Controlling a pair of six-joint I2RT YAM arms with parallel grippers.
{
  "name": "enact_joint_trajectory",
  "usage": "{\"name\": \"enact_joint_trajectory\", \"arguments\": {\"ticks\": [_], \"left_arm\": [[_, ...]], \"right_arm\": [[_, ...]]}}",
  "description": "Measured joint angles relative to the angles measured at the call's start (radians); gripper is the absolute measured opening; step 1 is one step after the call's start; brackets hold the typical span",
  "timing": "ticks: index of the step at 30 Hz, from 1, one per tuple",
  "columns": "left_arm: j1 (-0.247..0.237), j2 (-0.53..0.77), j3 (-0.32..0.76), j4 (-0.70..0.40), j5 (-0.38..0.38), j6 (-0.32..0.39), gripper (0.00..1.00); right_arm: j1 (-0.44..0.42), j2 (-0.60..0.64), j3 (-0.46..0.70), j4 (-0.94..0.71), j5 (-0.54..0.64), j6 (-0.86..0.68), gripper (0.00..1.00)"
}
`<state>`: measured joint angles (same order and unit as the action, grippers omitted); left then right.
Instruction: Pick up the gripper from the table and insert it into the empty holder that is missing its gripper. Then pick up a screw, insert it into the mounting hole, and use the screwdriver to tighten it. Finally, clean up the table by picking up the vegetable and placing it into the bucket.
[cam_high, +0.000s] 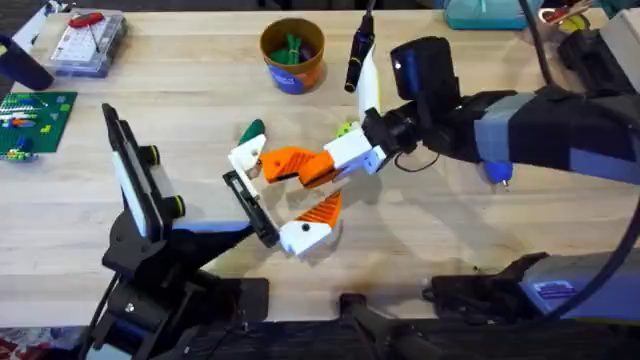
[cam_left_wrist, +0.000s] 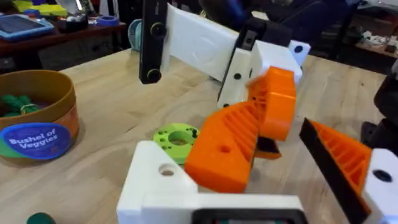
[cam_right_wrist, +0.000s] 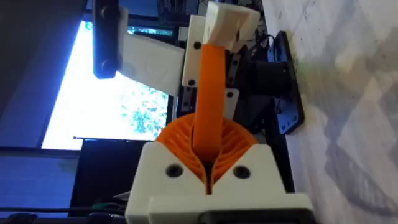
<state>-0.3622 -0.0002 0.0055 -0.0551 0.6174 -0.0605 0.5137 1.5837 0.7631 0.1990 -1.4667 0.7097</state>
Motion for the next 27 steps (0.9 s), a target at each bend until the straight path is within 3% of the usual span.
{"name": "enact_joint_trajectory", "arguments": {"ticks": [27], "left_arm": [[0.000, 0.000, 0.000, 0.000, 0.000, 0.000, 0.991]], "right_arm": [[0.007, 0.032, 0.000, -0.035, 0.000, 0.017, 0.016]]}}
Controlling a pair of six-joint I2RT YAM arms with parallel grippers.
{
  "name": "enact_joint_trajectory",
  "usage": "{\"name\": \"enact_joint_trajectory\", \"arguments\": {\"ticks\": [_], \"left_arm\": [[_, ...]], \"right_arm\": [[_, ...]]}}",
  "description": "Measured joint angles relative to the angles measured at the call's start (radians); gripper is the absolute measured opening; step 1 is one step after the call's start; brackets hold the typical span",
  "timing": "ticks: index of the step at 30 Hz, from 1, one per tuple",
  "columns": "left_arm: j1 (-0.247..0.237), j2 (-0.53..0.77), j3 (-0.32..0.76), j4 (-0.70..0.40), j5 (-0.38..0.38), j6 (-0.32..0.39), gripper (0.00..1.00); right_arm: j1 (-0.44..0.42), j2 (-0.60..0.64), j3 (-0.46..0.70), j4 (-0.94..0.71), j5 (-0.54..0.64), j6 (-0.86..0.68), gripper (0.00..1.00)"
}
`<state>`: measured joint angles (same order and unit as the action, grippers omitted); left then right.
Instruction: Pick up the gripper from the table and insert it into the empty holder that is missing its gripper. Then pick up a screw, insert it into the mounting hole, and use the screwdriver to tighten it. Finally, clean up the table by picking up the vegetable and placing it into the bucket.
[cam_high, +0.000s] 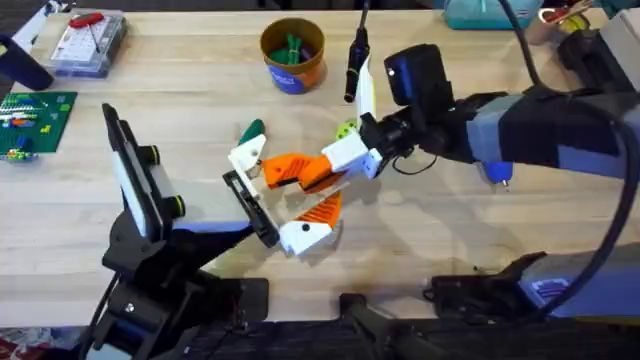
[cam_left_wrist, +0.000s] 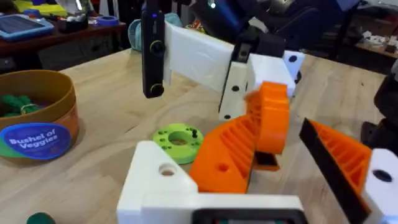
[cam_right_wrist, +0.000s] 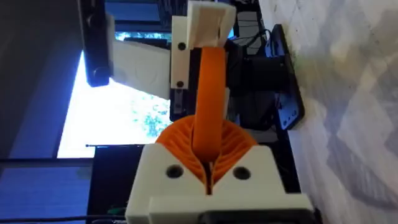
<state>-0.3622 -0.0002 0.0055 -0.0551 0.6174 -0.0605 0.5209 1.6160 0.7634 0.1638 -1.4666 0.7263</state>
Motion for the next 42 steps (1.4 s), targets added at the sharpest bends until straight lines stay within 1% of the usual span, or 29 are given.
{"name": "enact_joint_trajectory", "arguments": {"ticks": [28, 42], "left_arm": [[0.000, 0.000, 0.000, 0.000, -0.001, 0.000, 0.991], [0.000, 0.000, 0.000, 0.000, -0.002, 0.000, 0.991]], "right_arm": [[0.015, 0.013, 0.002, 0.079, -0.001, 0.014, 0.016], [0.015, 0.013, 0.006, 0.083, -0.001, 0.031, 0.016]]}}
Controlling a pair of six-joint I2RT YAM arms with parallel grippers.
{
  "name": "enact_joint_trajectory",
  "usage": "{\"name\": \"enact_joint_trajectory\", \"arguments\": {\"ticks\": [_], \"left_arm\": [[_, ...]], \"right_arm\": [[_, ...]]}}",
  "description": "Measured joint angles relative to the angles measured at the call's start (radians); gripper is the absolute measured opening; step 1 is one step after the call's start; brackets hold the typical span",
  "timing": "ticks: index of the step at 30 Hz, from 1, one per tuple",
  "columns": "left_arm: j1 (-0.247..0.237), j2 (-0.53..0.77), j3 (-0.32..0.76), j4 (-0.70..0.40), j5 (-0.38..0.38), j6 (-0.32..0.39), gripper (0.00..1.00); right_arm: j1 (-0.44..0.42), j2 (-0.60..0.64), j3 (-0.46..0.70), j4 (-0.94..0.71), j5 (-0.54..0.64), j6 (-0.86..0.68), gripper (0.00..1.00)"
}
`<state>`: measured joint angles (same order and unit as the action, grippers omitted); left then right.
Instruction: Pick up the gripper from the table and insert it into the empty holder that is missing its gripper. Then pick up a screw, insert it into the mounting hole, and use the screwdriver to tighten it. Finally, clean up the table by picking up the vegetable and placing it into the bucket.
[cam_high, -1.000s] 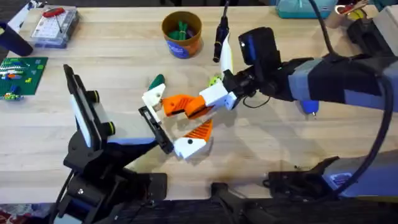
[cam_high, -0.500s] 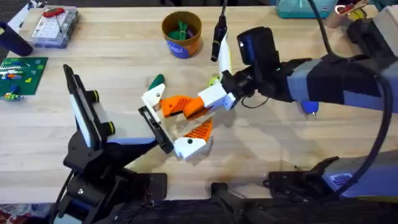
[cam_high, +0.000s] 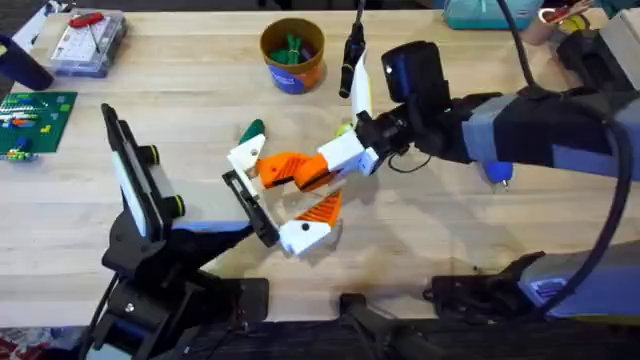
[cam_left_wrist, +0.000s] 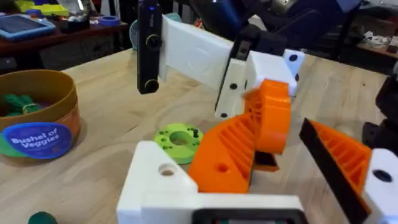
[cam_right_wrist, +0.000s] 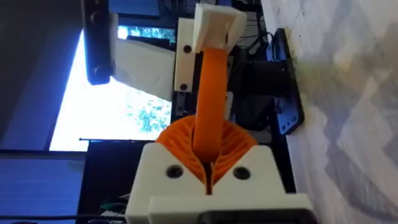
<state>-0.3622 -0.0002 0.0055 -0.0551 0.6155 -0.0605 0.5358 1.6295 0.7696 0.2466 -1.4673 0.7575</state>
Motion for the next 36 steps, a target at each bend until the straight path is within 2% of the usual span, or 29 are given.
{"name": "enact_joint_trajectory", "arguments": {"ticks": [36], "left_arm": [[0.000, 0.000, 0.000, -0.001, 0.005, -0.001, 0.991]], "right_arm": [[0.009, 0.027, 0.024, 0.021, 0.034, 0.026, 0.016]]}}
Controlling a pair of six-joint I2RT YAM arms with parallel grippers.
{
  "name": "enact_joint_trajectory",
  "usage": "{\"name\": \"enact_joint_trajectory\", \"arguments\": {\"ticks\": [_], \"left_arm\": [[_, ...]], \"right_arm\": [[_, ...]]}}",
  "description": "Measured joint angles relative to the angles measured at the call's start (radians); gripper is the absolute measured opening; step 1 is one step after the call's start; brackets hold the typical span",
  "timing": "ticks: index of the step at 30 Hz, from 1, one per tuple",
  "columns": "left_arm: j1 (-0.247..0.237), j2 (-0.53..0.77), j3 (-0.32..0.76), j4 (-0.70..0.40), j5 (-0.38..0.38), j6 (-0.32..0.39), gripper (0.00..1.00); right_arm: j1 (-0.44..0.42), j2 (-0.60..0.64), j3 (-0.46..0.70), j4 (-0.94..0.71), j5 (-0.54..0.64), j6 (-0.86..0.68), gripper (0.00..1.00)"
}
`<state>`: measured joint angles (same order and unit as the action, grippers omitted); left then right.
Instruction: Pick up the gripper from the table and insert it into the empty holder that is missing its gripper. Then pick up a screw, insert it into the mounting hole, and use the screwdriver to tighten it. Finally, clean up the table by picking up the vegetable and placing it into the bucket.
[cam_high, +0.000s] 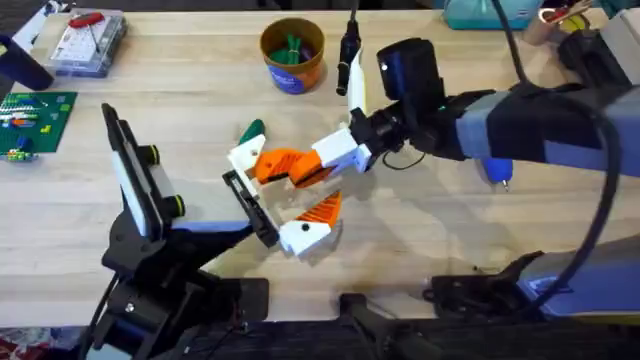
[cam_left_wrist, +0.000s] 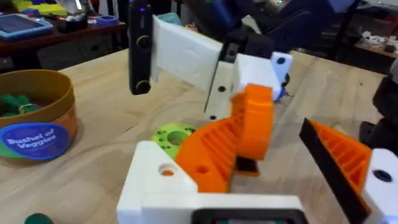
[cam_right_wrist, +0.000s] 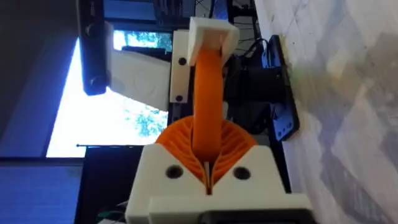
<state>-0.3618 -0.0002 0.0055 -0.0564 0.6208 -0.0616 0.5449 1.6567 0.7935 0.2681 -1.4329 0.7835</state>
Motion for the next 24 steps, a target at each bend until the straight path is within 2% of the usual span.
{"name": "enact_joint_trajectory", "arguments": {"ticks": [9, 16, 24], "left_arm": [[0.000, 0.000, 0.000, -0.001, 0.037, -0.003, 0.991], [0.002, 0.000, 0.000, 0.000, 0.032, 0.002, 0.991], [0.004, 0.000, 0.000, -0.002, 0.031, 0.001, 0.991]], "right_arm": [[0.002, 0.061, 0.021, 0.148, 0.002, 0.073, 0.016], [0.002, 0.068, 0.049, 0.154, -0.020, 0.153, 0.016], [0.002, 0.122, 0.072, 0.190, -0.058, 0.163, 0.016]]}}
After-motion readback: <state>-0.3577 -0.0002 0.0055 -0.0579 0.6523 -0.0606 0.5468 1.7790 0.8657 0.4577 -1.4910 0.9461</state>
